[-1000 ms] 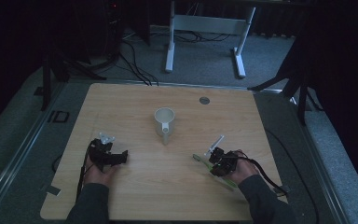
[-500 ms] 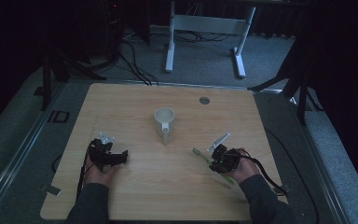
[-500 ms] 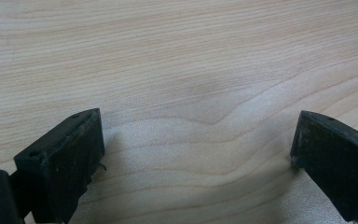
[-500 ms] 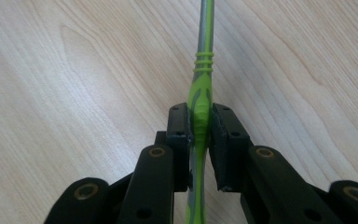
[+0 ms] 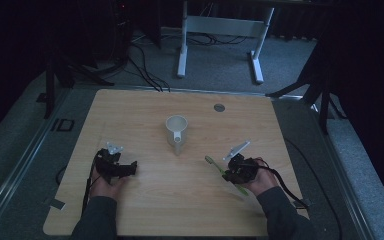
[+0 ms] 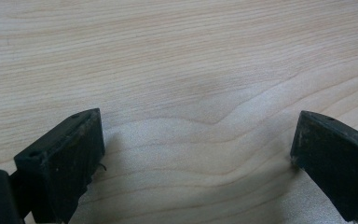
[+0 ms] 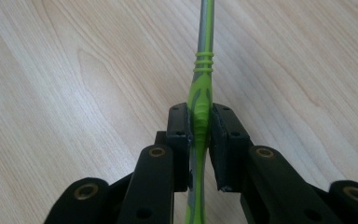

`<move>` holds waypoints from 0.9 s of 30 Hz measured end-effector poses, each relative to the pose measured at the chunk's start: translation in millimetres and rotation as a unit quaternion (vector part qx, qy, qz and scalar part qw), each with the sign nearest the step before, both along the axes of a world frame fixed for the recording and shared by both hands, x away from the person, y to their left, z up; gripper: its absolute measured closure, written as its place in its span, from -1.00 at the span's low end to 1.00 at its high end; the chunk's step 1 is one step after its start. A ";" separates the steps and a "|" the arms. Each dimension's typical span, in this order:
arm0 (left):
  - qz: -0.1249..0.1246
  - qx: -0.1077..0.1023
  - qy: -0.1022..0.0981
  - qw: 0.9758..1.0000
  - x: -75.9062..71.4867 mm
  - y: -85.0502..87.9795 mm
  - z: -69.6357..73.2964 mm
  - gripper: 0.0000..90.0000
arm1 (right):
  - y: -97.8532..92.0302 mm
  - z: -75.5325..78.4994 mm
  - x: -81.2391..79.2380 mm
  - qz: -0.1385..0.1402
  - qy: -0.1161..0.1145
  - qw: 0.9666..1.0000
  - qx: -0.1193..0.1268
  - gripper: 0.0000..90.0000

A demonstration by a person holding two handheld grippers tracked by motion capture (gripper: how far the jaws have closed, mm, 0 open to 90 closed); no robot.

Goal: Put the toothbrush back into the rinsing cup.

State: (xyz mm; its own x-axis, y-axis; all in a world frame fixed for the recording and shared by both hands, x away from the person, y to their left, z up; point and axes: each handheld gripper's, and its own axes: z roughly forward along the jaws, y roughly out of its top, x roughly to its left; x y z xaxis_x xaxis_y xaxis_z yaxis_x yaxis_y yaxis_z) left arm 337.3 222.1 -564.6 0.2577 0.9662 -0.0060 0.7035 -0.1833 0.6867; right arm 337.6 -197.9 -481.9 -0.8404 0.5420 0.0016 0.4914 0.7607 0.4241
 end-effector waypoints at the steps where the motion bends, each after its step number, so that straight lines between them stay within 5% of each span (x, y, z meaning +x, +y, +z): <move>1: 0.000 0.000 0.000 1.000 0.0 0.0 0.0 -0.92 | 0.0 0.0 0.0 0.000 0.000 1.000 0.000 0.74; 27: 0.000 0.000 0.000 1.000 0.0 0.0 0.0 -0.92 | 2.5 11.5 -3.9 0.026 -0.032 0.997 0.058 0.74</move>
State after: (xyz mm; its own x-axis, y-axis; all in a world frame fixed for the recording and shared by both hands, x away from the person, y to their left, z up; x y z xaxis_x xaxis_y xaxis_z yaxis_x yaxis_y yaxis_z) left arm 337.3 222.1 -564.6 0.2576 0.9662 -0.0060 0.7034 -0.1832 0.6868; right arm 333.7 -195.4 -470.5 -0.8672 0.4978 0.0069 0.4220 0.7277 0.5407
